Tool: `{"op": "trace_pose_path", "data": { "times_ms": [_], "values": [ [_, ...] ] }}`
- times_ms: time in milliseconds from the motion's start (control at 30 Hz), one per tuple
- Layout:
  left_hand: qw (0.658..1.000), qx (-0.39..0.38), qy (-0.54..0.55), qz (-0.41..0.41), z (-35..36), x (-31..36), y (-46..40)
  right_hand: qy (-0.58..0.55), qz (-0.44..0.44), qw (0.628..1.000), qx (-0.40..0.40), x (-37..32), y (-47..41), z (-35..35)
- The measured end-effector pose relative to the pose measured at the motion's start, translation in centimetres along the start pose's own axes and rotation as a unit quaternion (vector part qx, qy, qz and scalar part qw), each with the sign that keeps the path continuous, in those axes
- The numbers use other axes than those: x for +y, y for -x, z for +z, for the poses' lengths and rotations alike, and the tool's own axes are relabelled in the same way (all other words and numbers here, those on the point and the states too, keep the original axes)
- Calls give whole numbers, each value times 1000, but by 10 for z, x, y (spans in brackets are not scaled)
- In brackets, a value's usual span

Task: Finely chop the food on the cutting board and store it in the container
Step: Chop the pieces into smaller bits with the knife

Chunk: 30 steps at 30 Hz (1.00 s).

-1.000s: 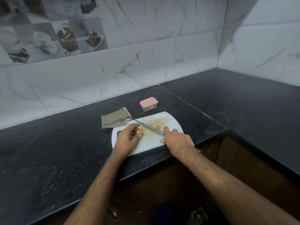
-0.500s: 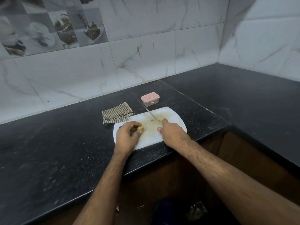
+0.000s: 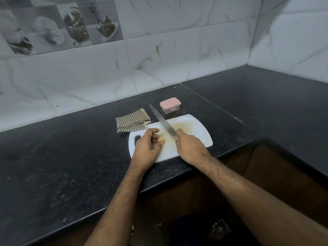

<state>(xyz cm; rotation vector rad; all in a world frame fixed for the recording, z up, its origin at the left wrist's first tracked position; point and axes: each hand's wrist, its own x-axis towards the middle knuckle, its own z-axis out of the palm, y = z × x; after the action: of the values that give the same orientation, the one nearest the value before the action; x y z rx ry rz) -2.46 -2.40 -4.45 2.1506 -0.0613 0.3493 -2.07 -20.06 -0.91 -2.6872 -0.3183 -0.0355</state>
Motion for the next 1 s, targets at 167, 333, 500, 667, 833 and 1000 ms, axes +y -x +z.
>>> {"op": "trace_pose_path", "data": {
  "times_ms": [167,333,500,667,833,1000],
  "values": [
    [1000,-13,-18,8,0,1,-1,5,-11,1000,18,1,2,3],
    [999,0,-31,34,1,0,-1,4,-14,1000,22,3,2,3],
    [999,4,17,29,-2,-1,-1,3,-14,1000,25,3,1,4],
    [999,-15,39,2,-2,1,3,-1,-9,1000,23,3,2,4],
    [999,-23,36,3,-3,4,3,1,-11,1000,27,3,2,5],
    [1000,13,19,1,-2,2,3,-1,-13,999,30,3,2,6]
  ]
}}
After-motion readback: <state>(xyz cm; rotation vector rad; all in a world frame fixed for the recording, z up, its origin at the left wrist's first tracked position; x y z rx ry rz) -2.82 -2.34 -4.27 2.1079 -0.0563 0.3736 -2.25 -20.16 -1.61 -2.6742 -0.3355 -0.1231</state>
